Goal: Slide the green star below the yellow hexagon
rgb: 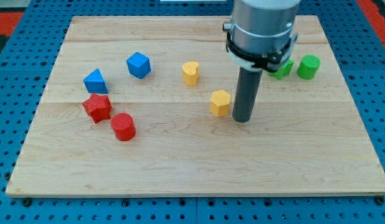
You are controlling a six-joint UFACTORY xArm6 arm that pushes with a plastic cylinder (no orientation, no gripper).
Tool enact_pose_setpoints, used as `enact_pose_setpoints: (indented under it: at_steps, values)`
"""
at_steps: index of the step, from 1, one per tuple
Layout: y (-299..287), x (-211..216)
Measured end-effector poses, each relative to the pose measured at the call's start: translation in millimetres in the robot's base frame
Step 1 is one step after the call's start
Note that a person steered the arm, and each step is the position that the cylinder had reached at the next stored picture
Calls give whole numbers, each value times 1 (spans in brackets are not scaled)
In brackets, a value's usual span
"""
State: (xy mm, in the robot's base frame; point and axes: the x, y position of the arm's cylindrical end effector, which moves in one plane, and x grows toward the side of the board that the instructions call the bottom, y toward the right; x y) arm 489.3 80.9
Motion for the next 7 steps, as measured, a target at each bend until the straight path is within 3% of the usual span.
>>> enact_pose_setpoints:
  at_steps: [3, 4, 5, 6, 7]
  values:
    - [-29, -50]
    - [13, -46]
    - [109, -37]
    - [224, -50]
    - [264, -88]
